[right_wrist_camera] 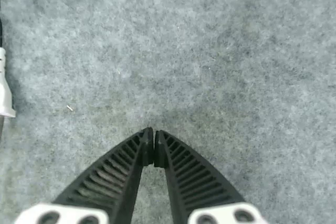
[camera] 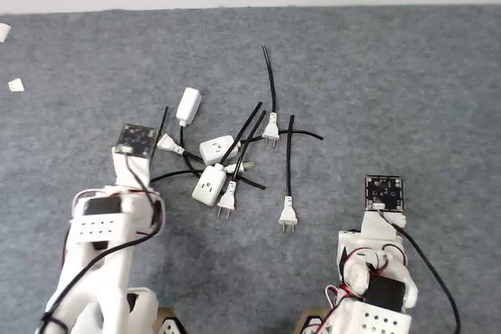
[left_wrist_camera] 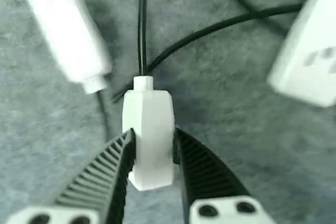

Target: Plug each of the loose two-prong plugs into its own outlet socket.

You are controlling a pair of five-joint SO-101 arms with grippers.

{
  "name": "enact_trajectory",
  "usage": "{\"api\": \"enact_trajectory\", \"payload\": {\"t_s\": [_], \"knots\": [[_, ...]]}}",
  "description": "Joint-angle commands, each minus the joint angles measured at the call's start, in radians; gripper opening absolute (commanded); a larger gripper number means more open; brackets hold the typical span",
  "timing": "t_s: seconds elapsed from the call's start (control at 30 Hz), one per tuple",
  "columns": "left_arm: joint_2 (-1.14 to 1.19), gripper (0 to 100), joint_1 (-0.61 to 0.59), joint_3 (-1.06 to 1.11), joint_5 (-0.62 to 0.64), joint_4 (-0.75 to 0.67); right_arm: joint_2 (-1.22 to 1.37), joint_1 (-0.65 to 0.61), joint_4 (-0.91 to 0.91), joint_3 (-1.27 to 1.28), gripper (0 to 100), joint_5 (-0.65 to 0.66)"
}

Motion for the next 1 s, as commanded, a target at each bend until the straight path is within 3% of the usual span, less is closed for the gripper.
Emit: {"api": "enact_trajectory", "payload": {"t_s": [0.0,0.2,0.33,0.6,0.77,0.97], "knots": [[0.017,1,0.16,-0.025,0.117,0.081,0.005,0.01,0.004,0.014,1.2,-0.002],[0.017,1,0.207,-0.025,0.164,0.083,0.005,0.097,-0.004,0.014,1.2,-0.002],[0.015,1,0.299,-0.045,0.169,0.084,0.005,0.104,-0.004,0.014,1.2,-0.002],[0.015,1,0.453,-0.188,0.4,0.1,0.005,0.105,0.004,0.014,1.2,-0.002],[0.015,1,0.423,-0.237,0.597,0.009,0.005,0.105,0.005,0.012,1.2,0.0],[0.015,2,0.371,-0.157,0.701,-0.126,0.007,0.105,0.005,0.012,1.2,0.012]]}}
